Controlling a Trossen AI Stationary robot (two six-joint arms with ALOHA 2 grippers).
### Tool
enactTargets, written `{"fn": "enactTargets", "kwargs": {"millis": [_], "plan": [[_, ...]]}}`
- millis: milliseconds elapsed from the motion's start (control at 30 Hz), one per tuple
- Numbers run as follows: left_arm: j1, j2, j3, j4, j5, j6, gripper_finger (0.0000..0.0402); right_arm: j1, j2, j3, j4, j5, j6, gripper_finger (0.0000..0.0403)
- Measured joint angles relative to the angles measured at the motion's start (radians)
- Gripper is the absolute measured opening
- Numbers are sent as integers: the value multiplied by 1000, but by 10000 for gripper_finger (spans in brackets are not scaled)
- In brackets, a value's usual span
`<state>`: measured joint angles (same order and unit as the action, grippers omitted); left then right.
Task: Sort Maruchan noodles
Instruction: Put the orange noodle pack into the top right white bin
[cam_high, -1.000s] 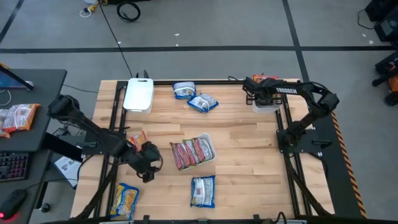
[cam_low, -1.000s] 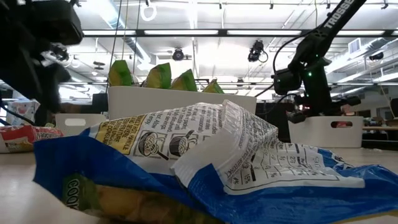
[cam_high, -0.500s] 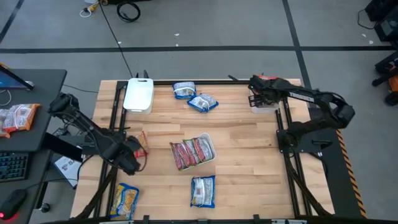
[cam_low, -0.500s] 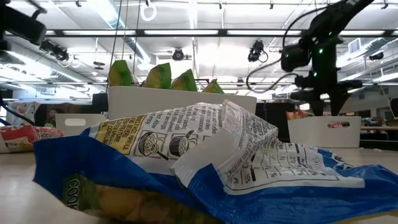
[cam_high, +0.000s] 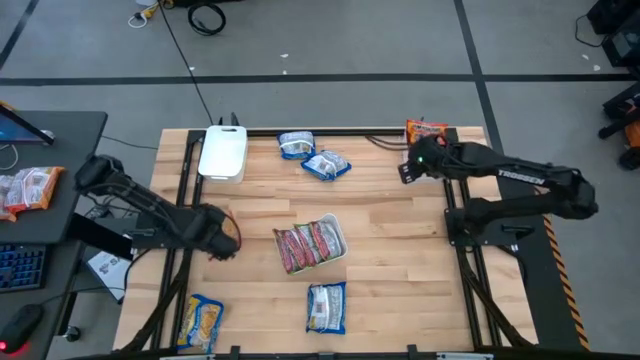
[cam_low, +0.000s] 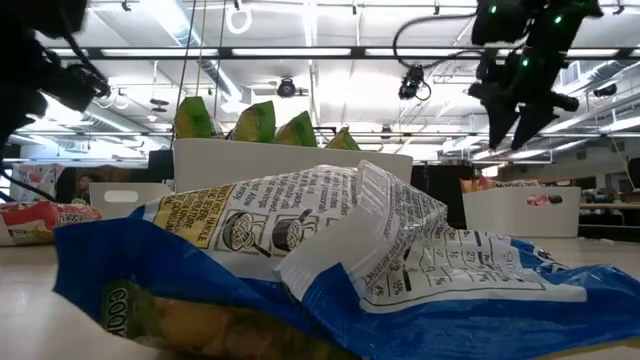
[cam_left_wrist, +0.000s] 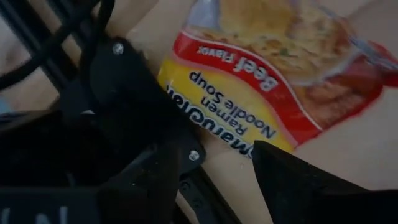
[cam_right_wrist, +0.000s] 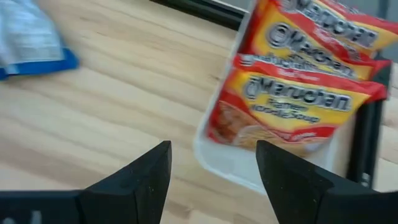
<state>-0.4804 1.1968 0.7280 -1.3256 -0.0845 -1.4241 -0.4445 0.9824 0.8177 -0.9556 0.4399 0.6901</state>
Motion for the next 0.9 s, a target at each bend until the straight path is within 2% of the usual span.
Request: {"fn": "enactTargets", "kwargs": {"millis": [200,467,633,900], "plan": [[138,0,0,-5,3,4,187,192,-14,0,36,18,72,240],[259,22,0,-3,16,25,163,413,19,0,201,20,77,240],[317,101,0,-2,37,48,141,535,33,0,286,43,70,240],[398,247,1,2,91,102,110,697,33,0,320,69,32,240]]}}
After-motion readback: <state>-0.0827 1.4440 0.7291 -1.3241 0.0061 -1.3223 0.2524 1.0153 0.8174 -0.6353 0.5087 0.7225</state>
